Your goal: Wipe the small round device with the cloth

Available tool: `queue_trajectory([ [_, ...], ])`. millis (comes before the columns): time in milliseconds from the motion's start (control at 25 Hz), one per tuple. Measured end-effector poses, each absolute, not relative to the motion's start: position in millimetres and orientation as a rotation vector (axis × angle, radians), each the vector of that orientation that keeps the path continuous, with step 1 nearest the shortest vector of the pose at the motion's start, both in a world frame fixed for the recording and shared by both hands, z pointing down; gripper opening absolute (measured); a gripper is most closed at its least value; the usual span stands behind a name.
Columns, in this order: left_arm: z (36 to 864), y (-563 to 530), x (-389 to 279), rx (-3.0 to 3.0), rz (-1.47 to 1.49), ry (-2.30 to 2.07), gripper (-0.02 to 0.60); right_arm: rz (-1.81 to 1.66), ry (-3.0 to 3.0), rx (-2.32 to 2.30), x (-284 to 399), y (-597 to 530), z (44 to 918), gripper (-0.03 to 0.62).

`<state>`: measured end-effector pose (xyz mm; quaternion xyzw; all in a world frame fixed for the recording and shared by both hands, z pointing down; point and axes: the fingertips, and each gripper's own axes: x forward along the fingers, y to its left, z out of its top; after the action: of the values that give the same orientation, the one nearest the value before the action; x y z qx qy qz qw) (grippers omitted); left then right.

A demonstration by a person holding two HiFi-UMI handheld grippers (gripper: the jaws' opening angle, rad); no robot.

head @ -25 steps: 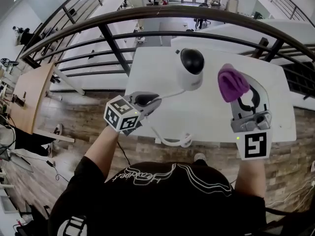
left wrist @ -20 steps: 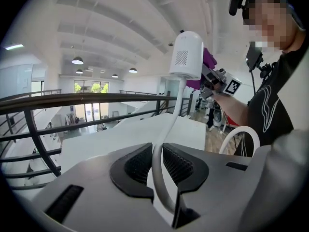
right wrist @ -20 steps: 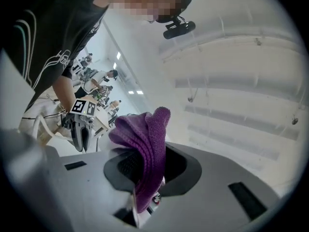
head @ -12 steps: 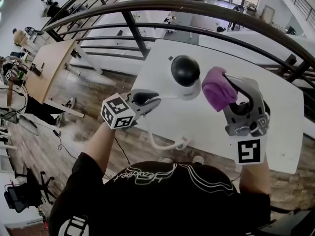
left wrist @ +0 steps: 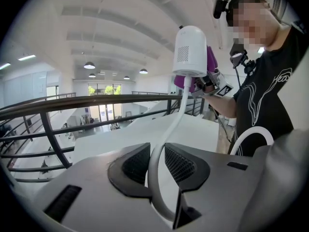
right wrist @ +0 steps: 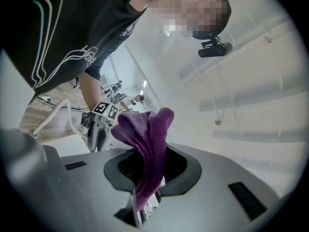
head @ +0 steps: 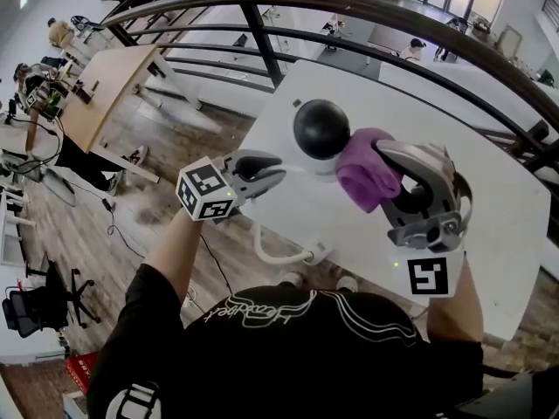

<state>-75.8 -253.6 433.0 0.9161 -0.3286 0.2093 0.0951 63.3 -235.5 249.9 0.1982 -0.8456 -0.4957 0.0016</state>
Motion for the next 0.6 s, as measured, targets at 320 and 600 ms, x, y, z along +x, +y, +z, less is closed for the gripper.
queue_trajectory([
  [320, 436.8, -250.9, -79.4, 2.704, 0.607, -1.008, 0.095, -1.581, -2.612, 0.529, 52.8, -229.1, 271.7, 0.061],
  [600, 433.7, -254.4, -78.7, 2.706, 0.587, -1.014, 0.097, -1.546, -2.594, 0.521, 55.4, -230.3, 285.6, 0.061],
])
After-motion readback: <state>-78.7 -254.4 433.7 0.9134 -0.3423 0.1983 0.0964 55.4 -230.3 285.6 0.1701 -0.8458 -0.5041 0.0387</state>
